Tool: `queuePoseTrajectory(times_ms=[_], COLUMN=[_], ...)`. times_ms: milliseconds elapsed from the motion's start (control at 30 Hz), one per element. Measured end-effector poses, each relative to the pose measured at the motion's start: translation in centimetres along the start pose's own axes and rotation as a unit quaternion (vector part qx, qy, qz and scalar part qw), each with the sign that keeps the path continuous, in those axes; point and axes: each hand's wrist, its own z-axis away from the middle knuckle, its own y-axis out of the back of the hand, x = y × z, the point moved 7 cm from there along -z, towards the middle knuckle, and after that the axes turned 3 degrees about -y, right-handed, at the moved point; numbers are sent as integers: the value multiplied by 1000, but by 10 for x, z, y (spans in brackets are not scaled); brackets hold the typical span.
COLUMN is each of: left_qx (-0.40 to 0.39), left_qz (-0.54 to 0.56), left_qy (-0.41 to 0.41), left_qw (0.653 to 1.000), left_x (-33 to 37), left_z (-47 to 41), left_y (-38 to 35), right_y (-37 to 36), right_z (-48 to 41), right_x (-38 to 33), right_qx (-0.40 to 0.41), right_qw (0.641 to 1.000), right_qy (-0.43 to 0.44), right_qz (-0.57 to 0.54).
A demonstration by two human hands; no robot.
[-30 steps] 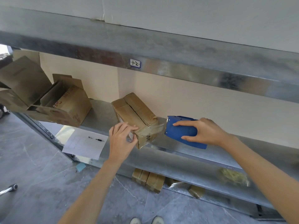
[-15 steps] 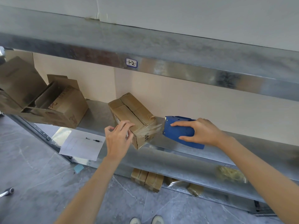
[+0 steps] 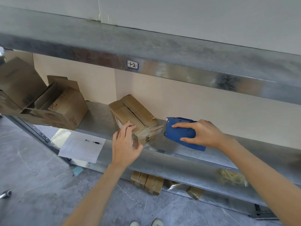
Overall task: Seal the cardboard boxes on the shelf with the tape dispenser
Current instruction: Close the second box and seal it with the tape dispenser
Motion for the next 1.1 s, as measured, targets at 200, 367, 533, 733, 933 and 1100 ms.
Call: queuePoseTrajectory(times_ms=[200,367,533,733,933,1100], left_qx=[9,-20,-38,-28,-24,-29], left_qz=[6,62,129,149,131,129], left_qy=[19,18,46,18,18,18], left_qw=[1000,998,990,988,991,991], left_x=[-2,-31,-63,-64,-65,-65], left_z=[-1,-1,0,-2,-4,-5], left_y=[-2,17,32,32,33,34], right_y=[8,9,2,-3,-2,3], right_z=[-1,-5,-19,-31,-39,-46], right_x=[-2,-28,-54,-49,-35,-31], right_qx=[-9,-16,-11,-14,-21,-53], right_qw=[1000,998,994,995,995,992], right_qy=[4,62,106,93,99,110], right_qz=[8,-3,7,19,-13,-30])
